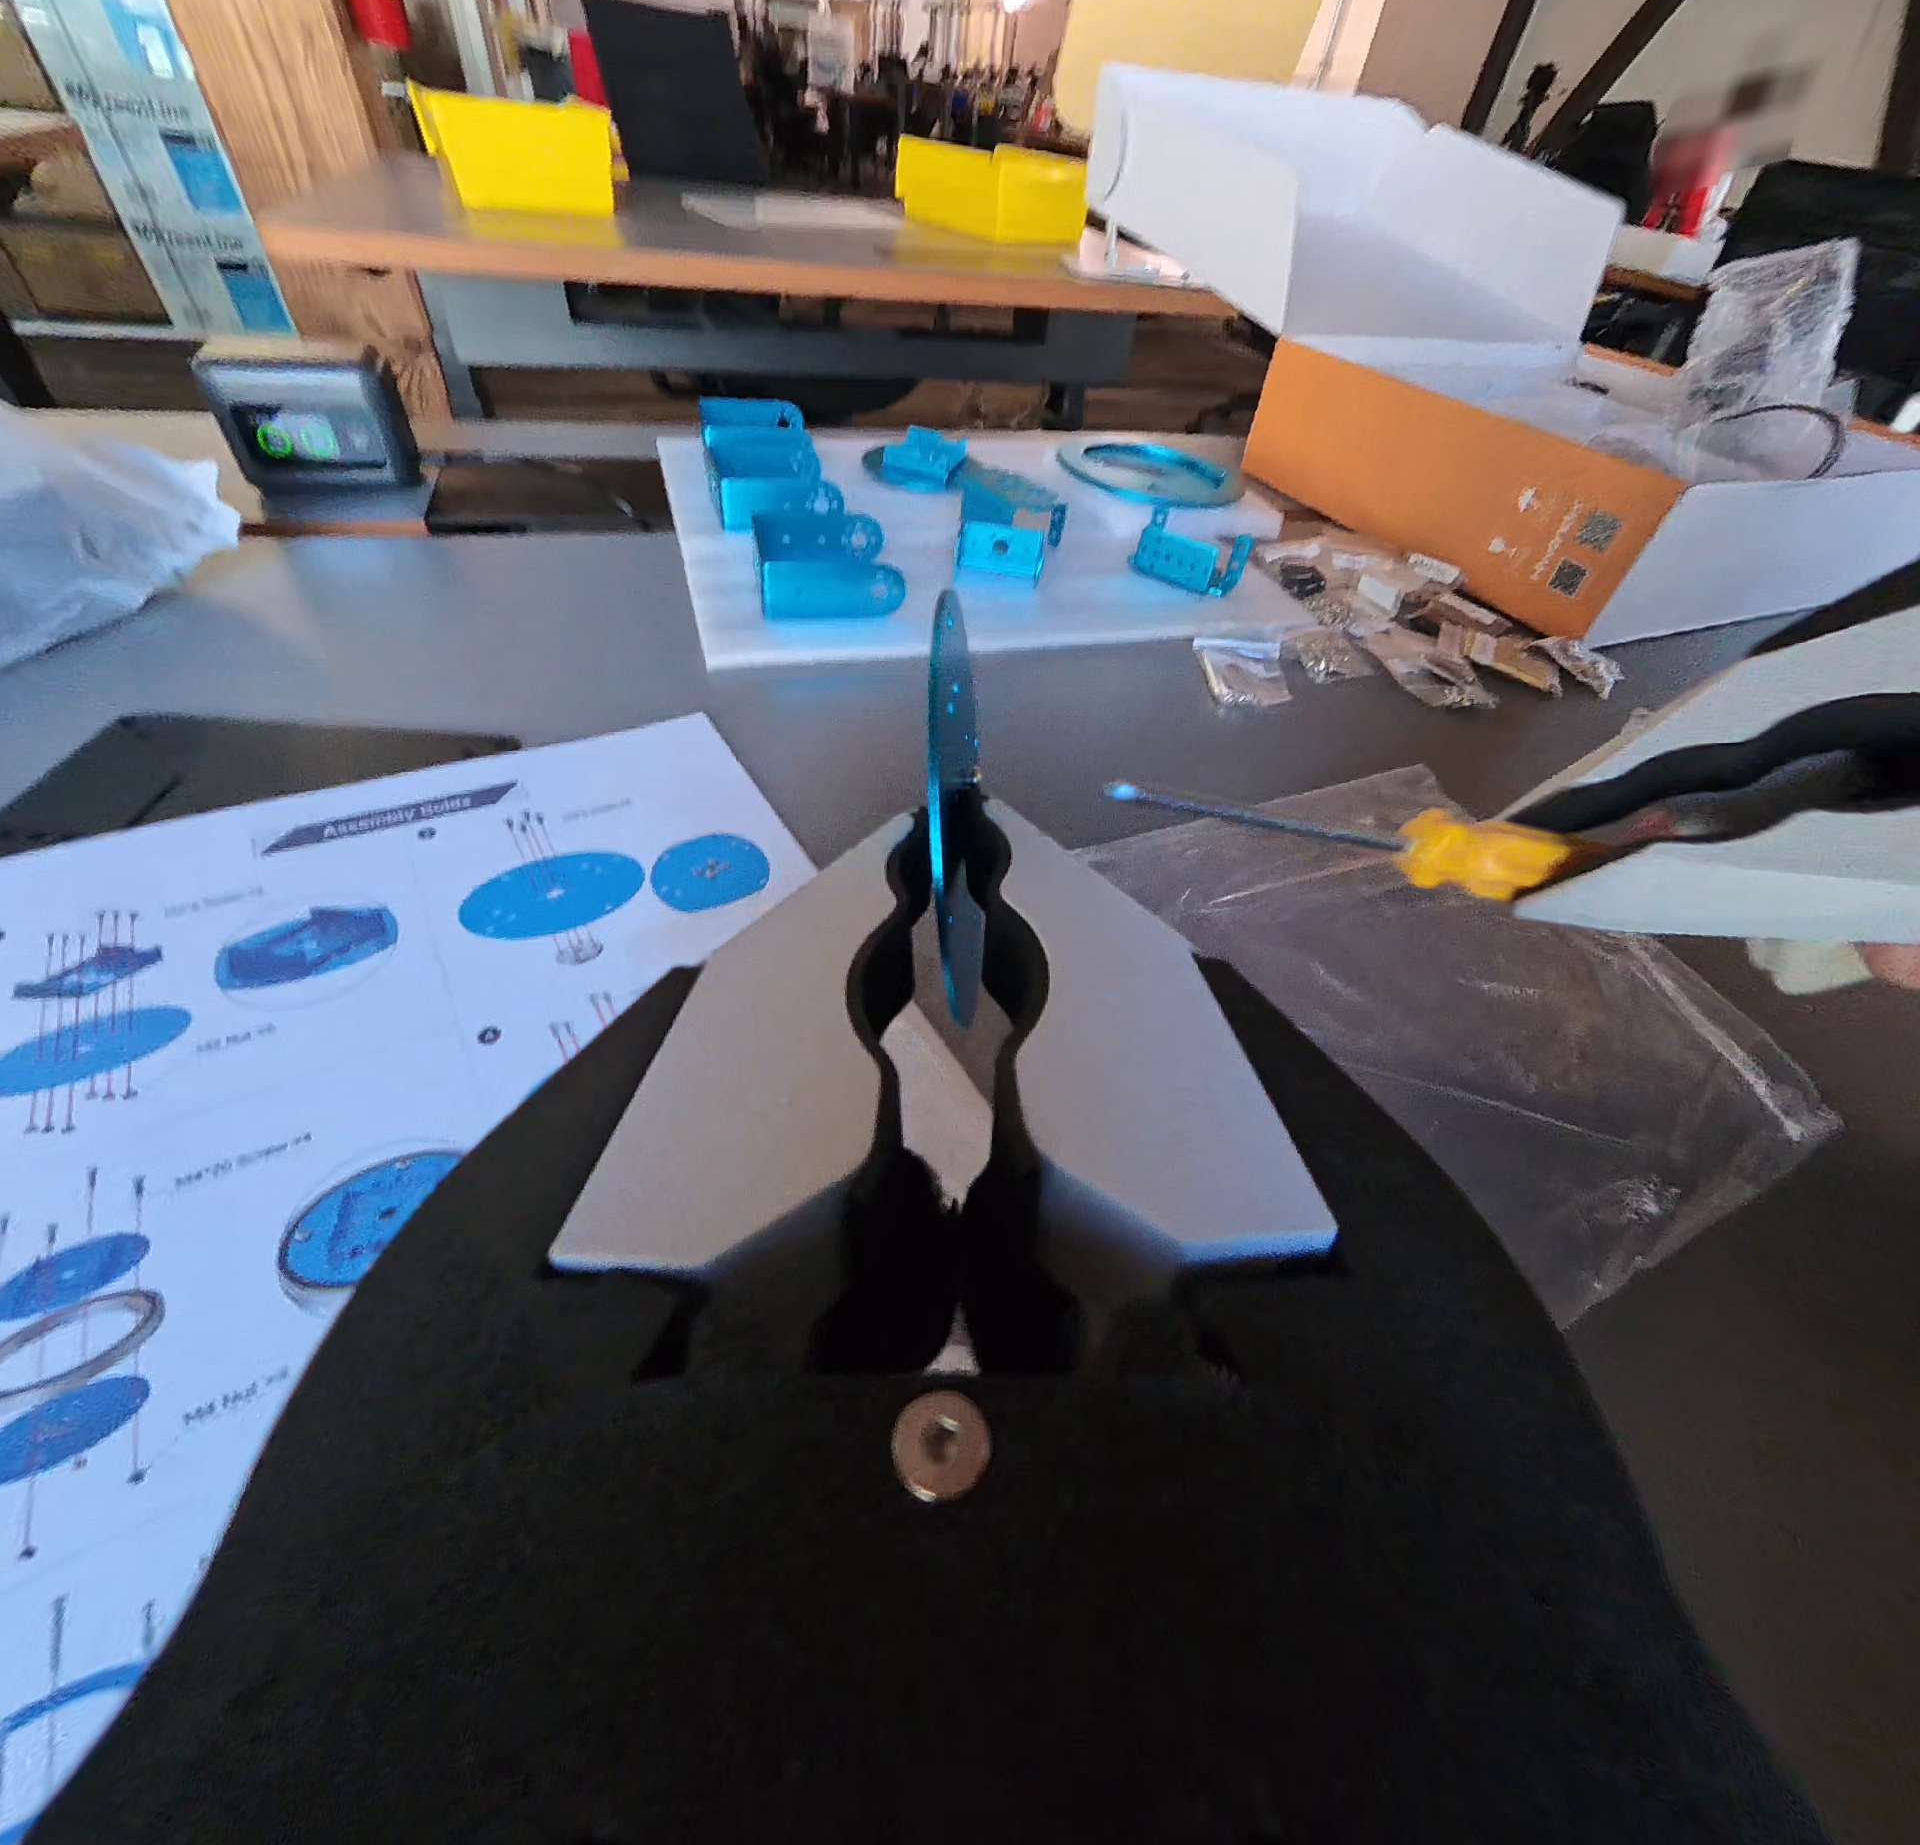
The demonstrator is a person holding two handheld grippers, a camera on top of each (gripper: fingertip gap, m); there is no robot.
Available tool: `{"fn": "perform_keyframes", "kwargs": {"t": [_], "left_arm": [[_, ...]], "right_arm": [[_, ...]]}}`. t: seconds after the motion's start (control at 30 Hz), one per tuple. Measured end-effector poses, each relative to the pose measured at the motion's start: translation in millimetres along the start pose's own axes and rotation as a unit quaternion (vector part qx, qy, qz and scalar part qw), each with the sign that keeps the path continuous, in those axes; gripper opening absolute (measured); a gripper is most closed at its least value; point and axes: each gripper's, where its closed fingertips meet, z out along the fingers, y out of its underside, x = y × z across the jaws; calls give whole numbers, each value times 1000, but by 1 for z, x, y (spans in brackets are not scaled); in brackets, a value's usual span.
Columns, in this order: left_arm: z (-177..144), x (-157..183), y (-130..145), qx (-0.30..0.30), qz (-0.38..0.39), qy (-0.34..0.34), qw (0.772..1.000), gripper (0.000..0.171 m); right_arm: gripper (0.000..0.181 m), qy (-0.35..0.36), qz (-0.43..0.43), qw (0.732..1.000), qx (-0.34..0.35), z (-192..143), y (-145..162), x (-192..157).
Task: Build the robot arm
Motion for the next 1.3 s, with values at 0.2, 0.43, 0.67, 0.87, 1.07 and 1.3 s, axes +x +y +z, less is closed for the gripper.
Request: {"fn": "perform_keyframes", "kwargs": {"t": [0.2, 0.43, 0.67, 0.87, 1.07, 1.3], "left_arm": [[7, 6, 13, -38, 23, -7, 999, 5], [10, 15, 15, -44, 46, -3, 998, 6], [12, 18, 16, -49, 49, 1, 998, 6], [13, 20, 17, -50, 50, 4, 997, 6], [13, 20, 16, -48, 52, 4, 997, 5], [13, 20, 16, -48, 50, 4, 998, 5]], "right_arm": [[16, 57, -93, 993, -33, 5, 1, -10], [16, 55, -68, 995, -40, 6, 4, -6], [16, 50, -61, 996, -36, 5, 3, -7], [16, 48, -57, 997, -35, 6, 3, -6], [16, 45, -54, 997, -41, 7, 6, -6], [16, 44, -50, 997, -43, 8, 6, -6]]}}
